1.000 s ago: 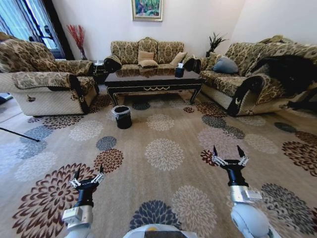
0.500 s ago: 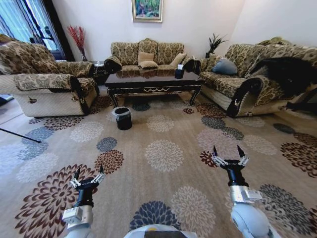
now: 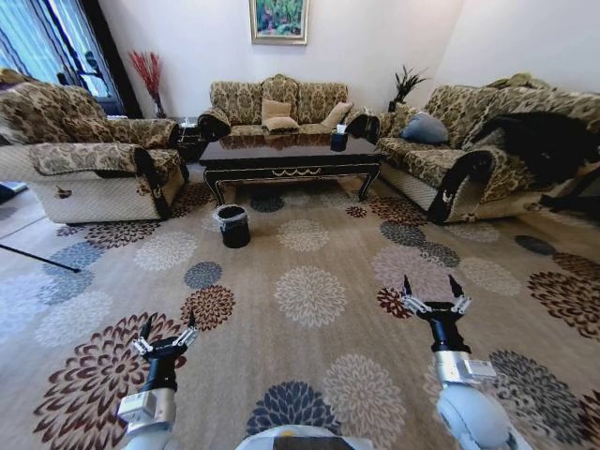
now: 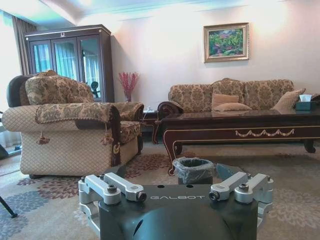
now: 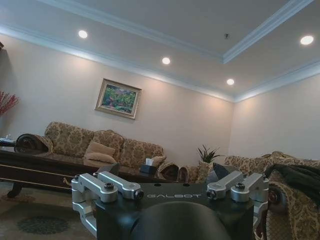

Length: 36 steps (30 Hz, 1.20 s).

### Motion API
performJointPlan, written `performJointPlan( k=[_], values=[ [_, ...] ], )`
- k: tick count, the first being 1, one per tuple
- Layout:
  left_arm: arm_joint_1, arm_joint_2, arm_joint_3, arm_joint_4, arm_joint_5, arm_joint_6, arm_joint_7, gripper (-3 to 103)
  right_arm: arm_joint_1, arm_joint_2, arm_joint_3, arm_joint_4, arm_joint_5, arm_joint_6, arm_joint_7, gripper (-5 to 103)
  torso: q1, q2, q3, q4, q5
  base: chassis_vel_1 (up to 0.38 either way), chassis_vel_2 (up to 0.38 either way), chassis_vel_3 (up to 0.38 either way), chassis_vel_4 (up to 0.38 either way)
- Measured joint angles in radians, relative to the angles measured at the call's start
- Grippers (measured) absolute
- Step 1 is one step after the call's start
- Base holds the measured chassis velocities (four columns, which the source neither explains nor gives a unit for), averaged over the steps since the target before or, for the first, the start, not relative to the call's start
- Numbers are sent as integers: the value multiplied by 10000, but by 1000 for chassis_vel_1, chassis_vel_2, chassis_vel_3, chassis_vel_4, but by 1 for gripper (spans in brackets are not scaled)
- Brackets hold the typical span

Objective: Move to the front of the table and pick up the trash from the floor, then place it into the trash bin.

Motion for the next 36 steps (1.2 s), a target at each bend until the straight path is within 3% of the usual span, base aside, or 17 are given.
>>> performJointPlan(
  k=[36],
  values=[
    [0,0,0,0,0,0,0,100,0,0,0,0,0,0,0,100,515,1398,883,0,0,0,0,0,0]
  ],
)
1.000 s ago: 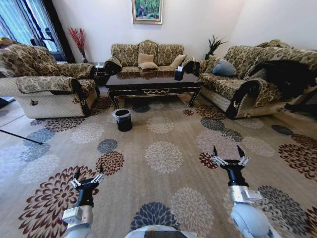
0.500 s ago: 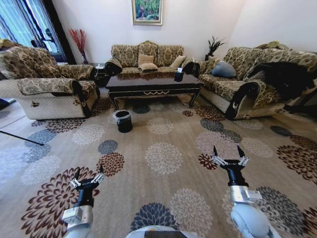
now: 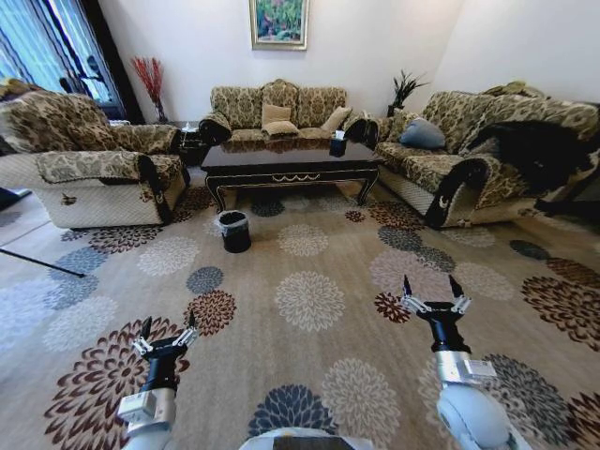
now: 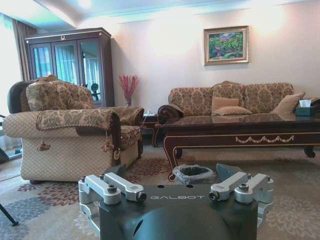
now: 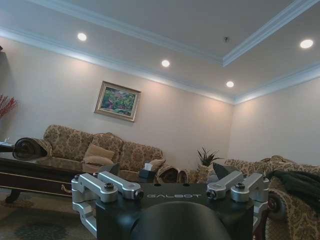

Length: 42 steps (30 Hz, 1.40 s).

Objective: Move to the front of the table and pick up the trash from the floor, then place it into the trash bin.

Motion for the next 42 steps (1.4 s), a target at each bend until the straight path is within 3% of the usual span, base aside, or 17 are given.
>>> performJointPlan(
  k=[42],
  values=[
    [0,-1,0,0,0,0,0,100,0,0,0,0,0,0,0,100,715,1769,1055,0,0,0,0,0,0]
  ],
)
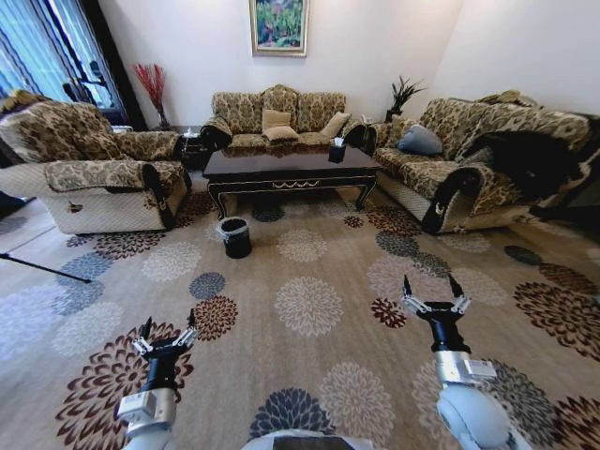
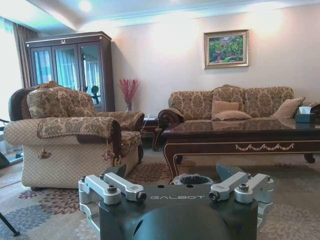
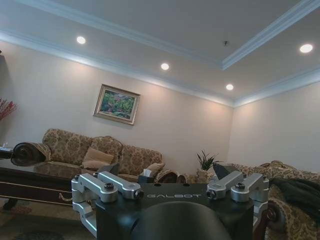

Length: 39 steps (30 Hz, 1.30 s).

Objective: Move to the front of the table and pick up the trash from the floor, then place it into the trash bin.

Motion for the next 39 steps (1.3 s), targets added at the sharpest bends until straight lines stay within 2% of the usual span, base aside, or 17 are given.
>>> performJointPlan(
  k=[39],
  values=[
    [0,1,0,0,0,0,0,100,0,0,0,0,0,0,0,100,708,1681,970,0,0,0,0,0,0]
  ],
)
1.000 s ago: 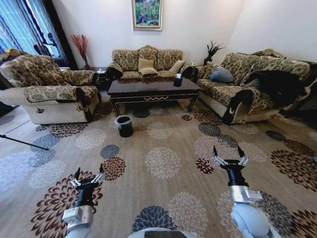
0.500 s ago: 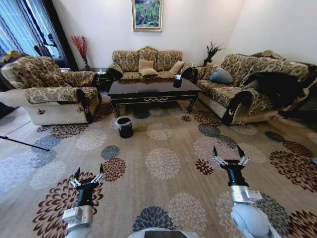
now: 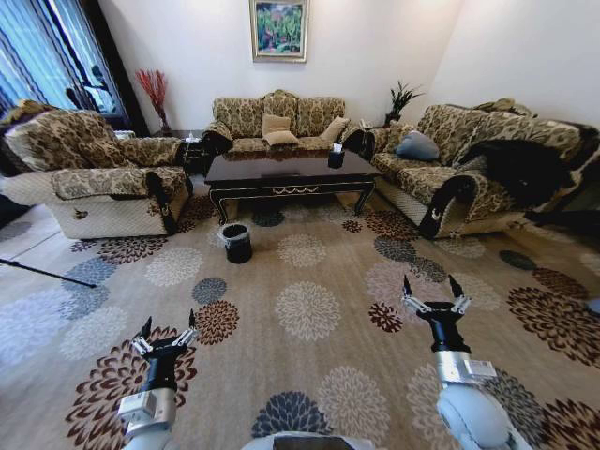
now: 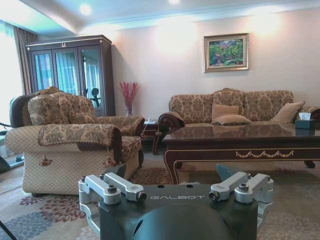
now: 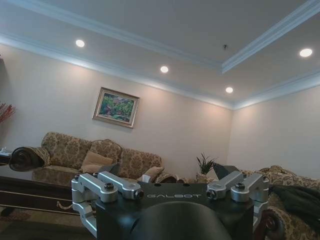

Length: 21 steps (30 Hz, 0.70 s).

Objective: Move to the front of the table and pick up the trash from the floor, then place it into the trash bin.

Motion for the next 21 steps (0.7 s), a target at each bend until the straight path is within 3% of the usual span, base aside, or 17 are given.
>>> performJointPlan(
  k=[21],
  values=[
    [0,0,0,0,0,1,0,100,0,0,0,0,0,0,0,100,428,986,558,0,0,0,0,0,0]
  ],
)
